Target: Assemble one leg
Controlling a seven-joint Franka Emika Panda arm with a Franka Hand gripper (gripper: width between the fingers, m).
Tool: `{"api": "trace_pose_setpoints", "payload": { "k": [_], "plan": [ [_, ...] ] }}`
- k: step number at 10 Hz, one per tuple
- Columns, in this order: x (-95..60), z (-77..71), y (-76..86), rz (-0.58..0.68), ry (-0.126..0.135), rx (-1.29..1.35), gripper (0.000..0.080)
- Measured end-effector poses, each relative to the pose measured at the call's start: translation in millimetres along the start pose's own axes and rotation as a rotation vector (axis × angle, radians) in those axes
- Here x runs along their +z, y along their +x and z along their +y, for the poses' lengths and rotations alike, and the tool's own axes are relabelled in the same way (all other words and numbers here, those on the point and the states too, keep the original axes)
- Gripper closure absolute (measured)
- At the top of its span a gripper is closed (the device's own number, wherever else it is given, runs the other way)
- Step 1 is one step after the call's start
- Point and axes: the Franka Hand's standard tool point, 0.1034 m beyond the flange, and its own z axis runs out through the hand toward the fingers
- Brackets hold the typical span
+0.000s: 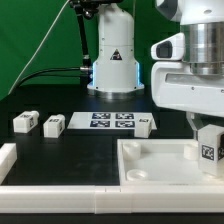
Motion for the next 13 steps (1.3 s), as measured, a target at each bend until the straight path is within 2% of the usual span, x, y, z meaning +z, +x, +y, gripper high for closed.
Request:
{"api": "trace_pose_setpoints", "payload": {
  "k": [2, 3, 4, 5, 6, 8, 9, 13],
  "plan": [
    [0.1, -0.1, 0.1, -0.001, 0.001, 0.071, 0.0507],
    [0.1, -0.3, -0.4, -0.001, 0.001, 0.038, 0.0425],
    [-0.1, -1.1, -0.4, 0.0, 0.006, -0.012, 0.0425],
    [-0.6, -2.4, -0.4, 0.002, 0.011, -0.102, 0.0244],
    [-0.7, -3.1, -2.1, 0.002, 0.011, -0.218, 0.0166],
    [-0.2, -3.9, -6.8, -0.001, 0.007, -0.368, 0.0155],
    [-0.4, -3.8, -5.6, 0.001, 0.007, -0.575, 0.0151],
    [2.4, 5.0, 11.8, -0.003, -0.001, -1.12, 0.0151]
  ]
}}
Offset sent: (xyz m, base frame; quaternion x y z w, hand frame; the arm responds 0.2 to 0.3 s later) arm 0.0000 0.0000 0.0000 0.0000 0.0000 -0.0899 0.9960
